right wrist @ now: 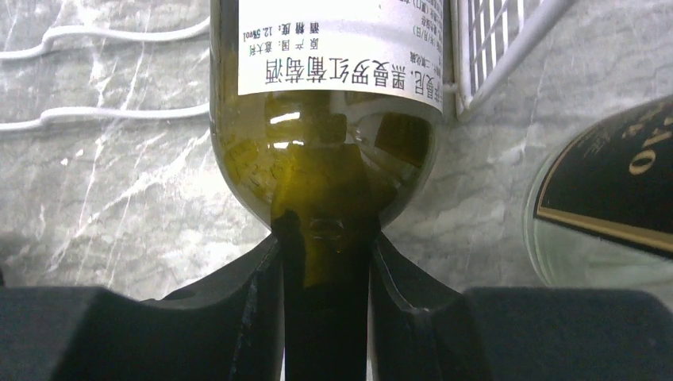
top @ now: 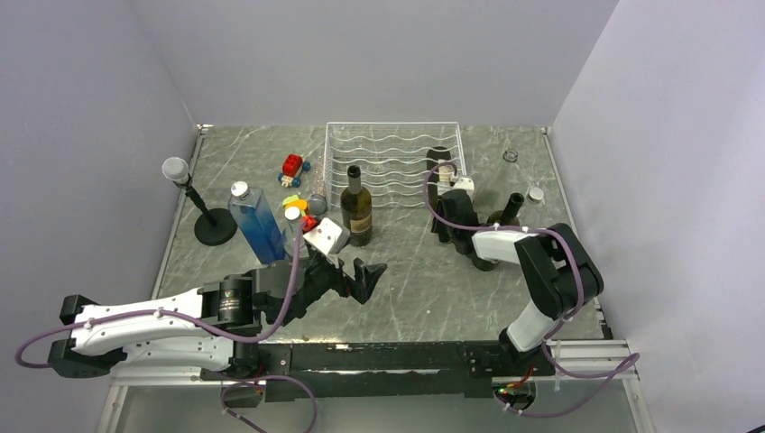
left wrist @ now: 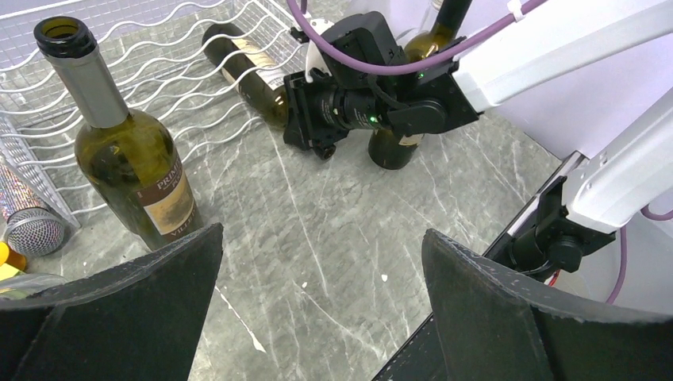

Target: Put the wine bottle on the wine rack

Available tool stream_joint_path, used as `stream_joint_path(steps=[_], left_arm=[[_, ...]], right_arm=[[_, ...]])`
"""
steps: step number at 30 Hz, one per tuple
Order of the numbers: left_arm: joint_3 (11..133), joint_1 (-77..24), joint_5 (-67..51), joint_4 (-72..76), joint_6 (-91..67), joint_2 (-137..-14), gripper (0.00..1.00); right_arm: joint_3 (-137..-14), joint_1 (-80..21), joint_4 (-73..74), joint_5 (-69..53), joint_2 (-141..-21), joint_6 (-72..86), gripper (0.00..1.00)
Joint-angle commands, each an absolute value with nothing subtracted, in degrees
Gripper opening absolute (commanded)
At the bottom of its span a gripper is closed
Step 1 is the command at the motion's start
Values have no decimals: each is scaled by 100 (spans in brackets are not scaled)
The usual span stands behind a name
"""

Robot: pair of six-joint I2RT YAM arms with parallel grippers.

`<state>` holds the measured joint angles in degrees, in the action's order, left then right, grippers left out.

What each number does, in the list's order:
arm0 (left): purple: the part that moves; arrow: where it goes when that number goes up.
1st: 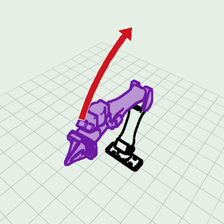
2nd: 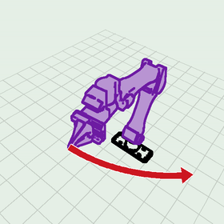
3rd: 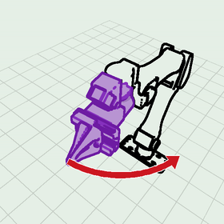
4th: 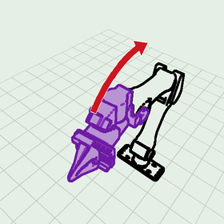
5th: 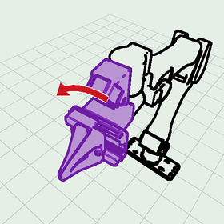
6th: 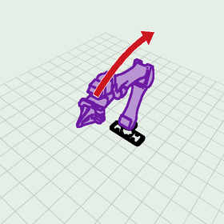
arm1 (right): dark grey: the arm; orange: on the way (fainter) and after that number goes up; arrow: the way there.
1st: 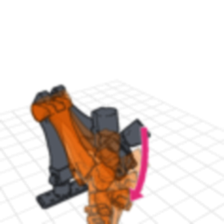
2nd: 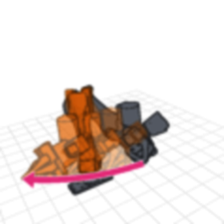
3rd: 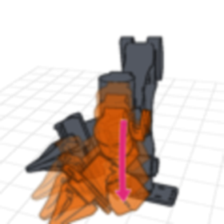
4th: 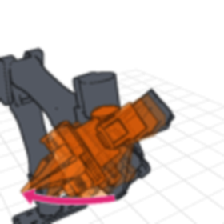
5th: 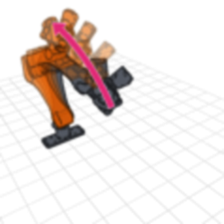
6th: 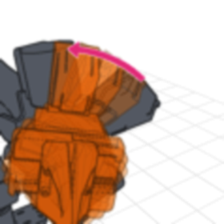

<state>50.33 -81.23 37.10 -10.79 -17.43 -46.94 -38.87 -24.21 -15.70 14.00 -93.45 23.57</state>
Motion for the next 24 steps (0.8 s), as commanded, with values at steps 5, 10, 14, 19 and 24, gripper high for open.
stream_joint_path(steps=[5,10,14,19,24], left_arm=[[5334,-8117,3728,-1134,-1898,-4742,99],[5381,-8118,3767,-1199,-1896,-4804,99],[5414,-8119,3805,-1251,-1903,-4857,99],[5444,-8117,3832,-1285,-1880,-4886,99],[5520,-8116,3974,-1342,-1912,-4876,99]], right_arm=[[-4551,-2222,-2115,1352,-9522,2473,3],[-4720,-2205,-1645,1551,-9550,2583,49],[-4818,-2205,-1351,1688,-9547,2635,73],[-4954,-2227,-841,1889,-9399,2750,85],[-4979,-2431,-440,2056,-8856,2749,96]])
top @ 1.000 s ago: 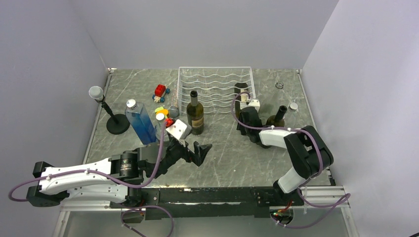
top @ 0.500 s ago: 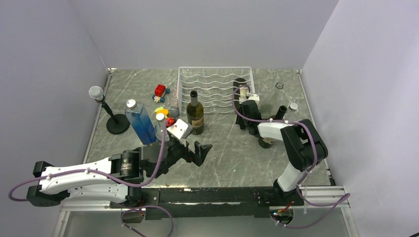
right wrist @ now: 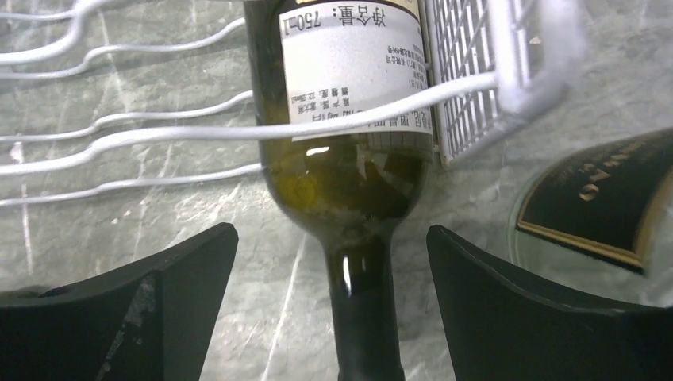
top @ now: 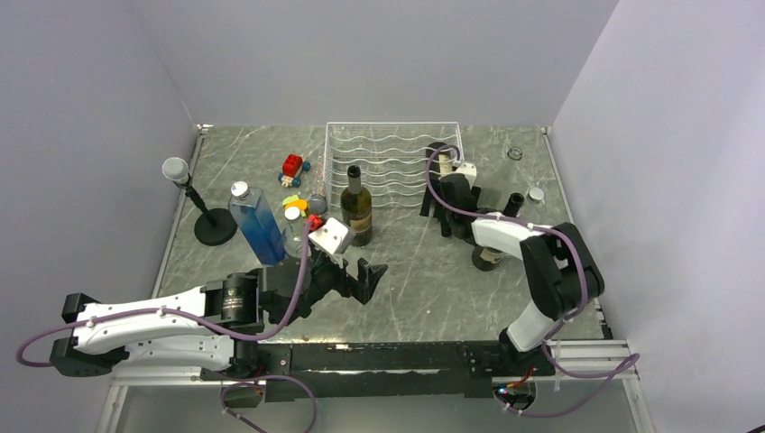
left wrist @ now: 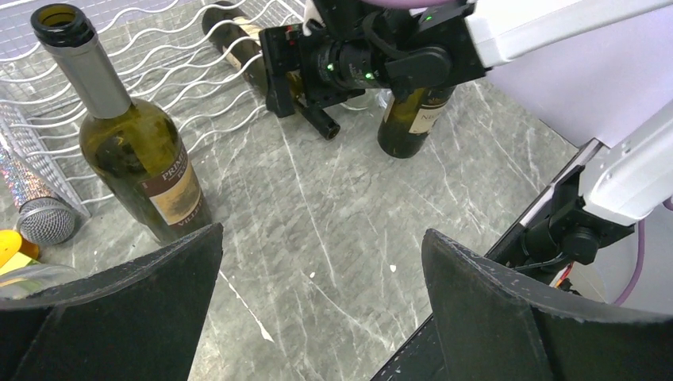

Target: Put the wine bottle on the wine rack

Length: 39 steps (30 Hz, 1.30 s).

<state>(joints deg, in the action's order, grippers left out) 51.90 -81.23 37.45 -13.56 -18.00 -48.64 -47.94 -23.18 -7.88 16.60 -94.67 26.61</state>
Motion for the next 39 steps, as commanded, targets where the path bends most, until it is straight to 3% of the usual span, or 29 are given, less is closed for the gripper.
stream_joint_path(steps=[1,11,18,25,33,39], left_arm=[[5588,-8116,4098,-1458,-1999,-4896,99],[6106,-8121,4395,-2167,-2378,-4950,99],[6138,-8119,4268,-2288,-2468,-4514,99],[6023,-8121,4142,-2257,-2509,-4127,99],[6005,-8121,4183,-2639,-2812,-3901,99],[5890,-8116,3978,-2744,-2776,-3664,99]], right_arm=[[-5000,-2504,-400,2088,-8746,2649,97],[-5591,-3239,725,2551,-7594,2191,100],[-5350,-3323,35,-178,-6220,1322,96],[-5647,-3657,-383,-1732,-6315,1258,89],[-6352,-4419,-373,-946,-7040,927,97],[-6907,-4737,-325,-435,-7774,830,96]])
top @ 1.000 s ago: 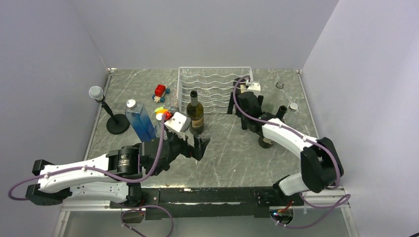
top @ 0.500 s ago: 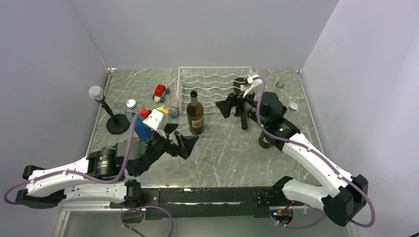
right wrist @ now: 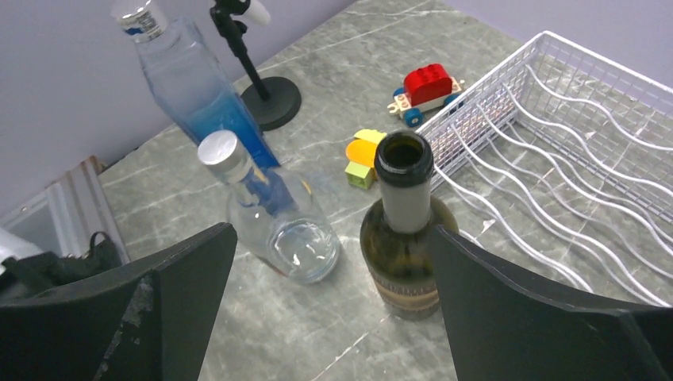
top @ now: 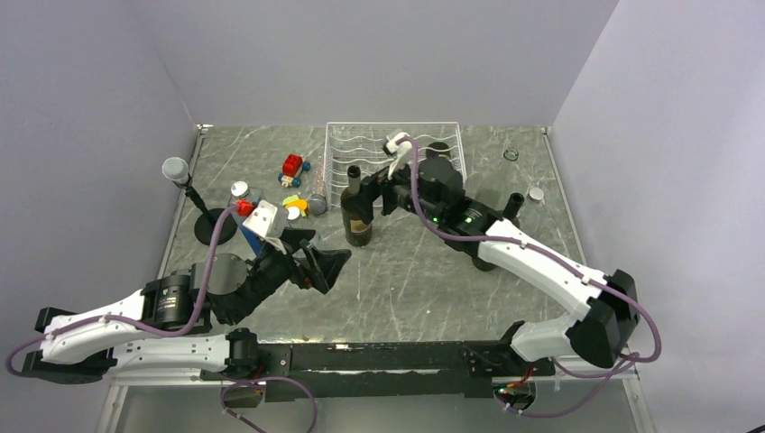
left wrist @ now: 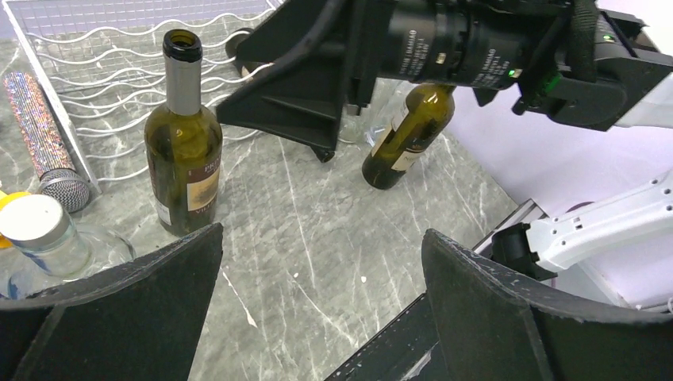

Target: Put the wine bottle on the wine rack

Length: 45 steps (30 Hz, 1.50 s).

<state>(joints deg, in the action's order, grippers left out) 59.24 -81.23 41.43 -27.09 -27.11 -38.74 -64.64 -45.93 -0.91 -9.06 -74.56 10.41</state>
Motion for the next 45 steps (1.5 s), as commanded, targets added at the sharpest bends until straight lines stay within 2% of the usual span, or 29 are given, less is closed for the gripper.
stream_joint_path(steps=[1,7,12,16,18,23,27,28,34,45], left_arm=[[5873,-8119,4007,-2769,-2810,-3599,99],[5805,-8122,4161,-2846,-2946,-3282,99],[5724,-8117,4378,-2880,-3019,-3197,99],[5812,-8119,4807,-3124,-3329,-3213,99],[5789,-8117,4742,-3082,-3283,-3201,99],[5663,-8119,4739,-2923,-3198,-3189,99],[5656,-8121,4778,-2901,-3211,-3250,99],[5660,-8121,4776,-2896,-3216,-3274,99],[5593,-8122,4425,-2671,-3013,-3500,99],[4786,-8120,3026,-1231,-2204,-3796,99]], right_arm=[[-6980,-4783,-337,-328,-7891,795,95],[-7503,-4981,-27,846,-8545,877,84],[-7644,-5017,-28,1068,-8860,812,70],[-7897,-5026,83,1050,-9150,597,66],[-7939,-5034,138,1041,-9219,561,61],[-8051,-5046,374,1195,-9282,588,34],[-8204,-5045,621,1342,-9180,520,3],[-8247,-5045,682,1344,-9131,508,0],[-8472,-5049,1177,1067,-8611,683,0],[-8382,-5036,2362,209,-7135,1369,0]])
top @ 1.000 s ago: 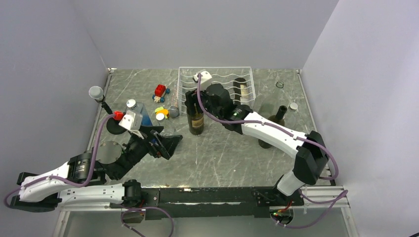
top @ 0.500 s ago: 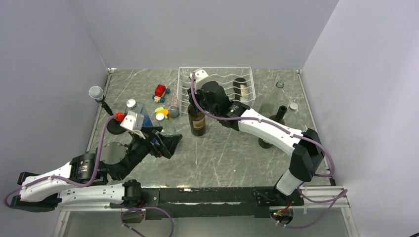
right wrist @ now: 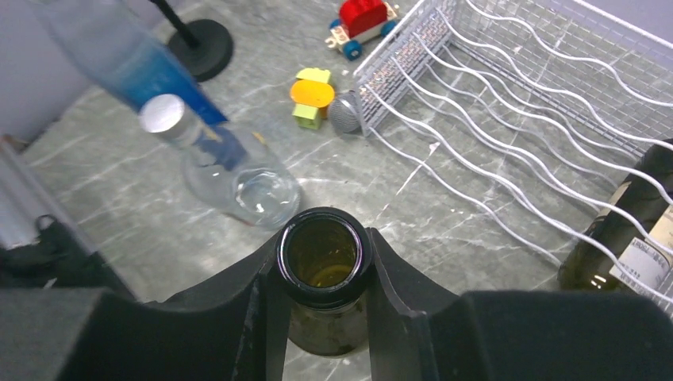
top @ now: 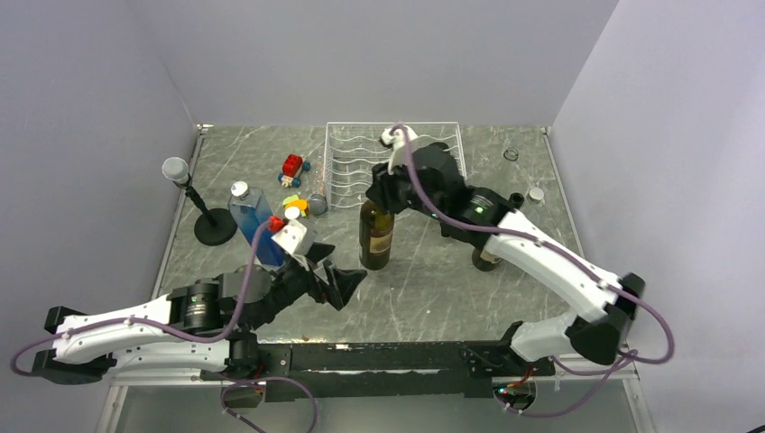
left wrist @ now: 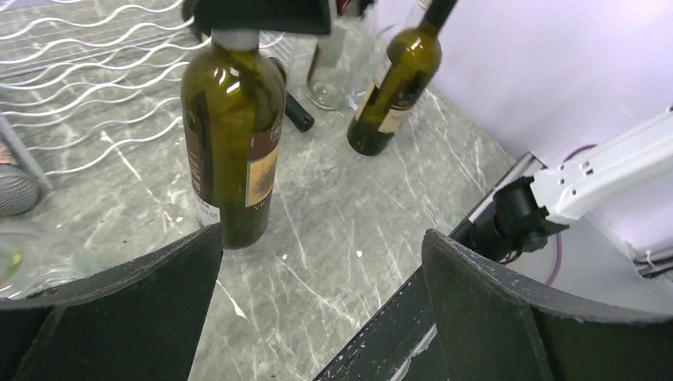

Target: Put the wine bottle on the wine rack

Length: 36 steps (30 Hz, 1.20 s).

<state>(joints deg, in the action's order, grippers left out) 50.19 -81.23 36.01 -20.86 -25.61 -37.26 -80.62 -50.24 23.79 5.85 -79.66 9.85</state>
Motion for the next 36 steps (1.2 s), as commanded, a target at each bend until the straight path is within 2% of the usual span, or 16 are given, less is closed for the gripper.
stream_joint_path(steps=[1,13,23,34,35,36], left_arm=[[4703,-8120,2970,-1109,-2173,-3823,99],[3812,-8118,2512,307,-2140,-4226,99],[3211,-8118,2243,1341,-1831,-4223,99],[3297,-8117,2399,1261,-1837,-4720,99],[3315,-8118,2382,1256,-1848,-4742,98],[3366,-8114,2353,1224,-1846,-4764,93]], right_arm=[[-8380,-5038,2465,122,-6999,1431,0],[-8816,-5027,3217,-1007,-6220,2189,0],[-8782,-5029,2900,-1868,-6093,2701,0],[-8506,-5028,2603,-2247,-5909,2886,0],[-8466,-5028,2568,-2273,-5881,2907,0],[-8431,-5027,2568,-2280,-5869,2917,0]])
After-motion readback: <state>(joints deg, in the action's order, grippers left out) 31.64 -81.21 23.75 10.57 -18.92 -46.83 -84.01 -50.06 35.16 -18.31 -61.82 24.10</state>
